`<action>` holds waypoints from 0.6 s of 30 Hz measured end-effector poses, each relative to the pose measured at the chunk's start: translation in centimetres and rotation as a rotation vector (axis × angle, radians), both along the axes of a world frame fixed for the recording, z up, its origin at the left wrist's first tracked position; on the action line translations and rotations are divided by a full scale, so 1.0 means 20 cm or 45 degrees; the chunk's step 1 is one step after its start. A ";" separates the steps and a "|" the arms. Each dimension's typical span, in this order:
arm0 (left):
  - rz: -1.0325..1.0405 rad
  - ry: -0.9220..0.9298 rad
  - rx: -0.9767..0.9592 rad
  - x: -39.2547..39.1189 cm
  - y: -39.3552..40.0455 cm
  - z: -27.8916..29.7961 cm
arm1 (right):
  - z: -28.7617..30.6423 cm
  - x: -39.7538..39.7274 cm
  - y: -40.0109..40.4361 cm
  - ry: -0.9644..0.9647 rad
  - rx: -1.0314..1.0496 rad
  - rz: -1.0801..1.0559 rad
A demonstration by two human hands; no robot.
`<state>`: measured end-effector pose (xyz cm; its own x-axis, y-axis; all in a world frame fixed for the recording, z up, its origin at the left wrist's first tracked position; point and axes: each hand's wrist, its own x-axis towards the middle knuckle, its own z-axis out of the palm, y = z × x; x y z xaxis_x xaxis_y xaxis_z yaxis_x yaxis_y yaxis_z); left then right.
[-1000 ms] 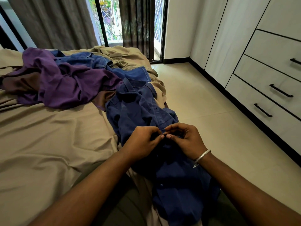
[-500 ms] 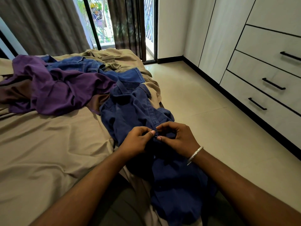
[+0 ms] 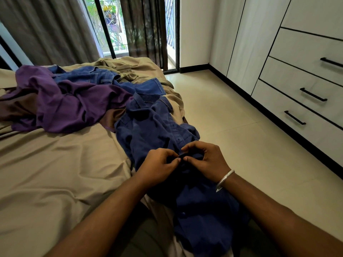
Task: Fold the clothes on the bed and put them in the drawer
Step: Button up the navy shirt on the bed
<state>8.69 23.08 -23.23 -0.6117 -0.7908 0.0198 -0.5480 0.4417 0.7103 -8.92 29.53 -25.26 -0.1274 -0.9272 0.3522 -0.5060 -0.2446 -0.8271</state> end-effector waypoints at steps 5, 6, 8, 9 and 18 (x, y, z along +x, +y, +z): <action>0.111 0.194 0.204 -0.01 0.00 0.01 | 0.04 -0.02 -0.01 -0.021 0.024 0.062; 0.118 0.224 0.239 -0.01 0.00 0.02 | 0.04 -0.03 -0.02 -0.018 0.038 0.087; 0.131 0.268 0.286 0.00 -0.01 0.02 | 0.04 -0.04 -0.02 -0.004 0.068 0.115; 0.132 0.286 0.307 0.00 -0.01 0.02 | 0.04 -0.05 -0.03 0.000 0.083 0.119; 0.171 0.436 0.602 0.01 -0.01 0.05 | 0.03 -0.05 -0.01 -0.302 0.038 0.140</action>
<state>8.96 22.81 -22.15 -0.5266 -0.8320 -0.1746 -0.2824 -0.0225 0.9590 -9.92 29.28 -24.72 -0.1008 -0.9497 0.2964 -0.2687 -0.2609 -0.9272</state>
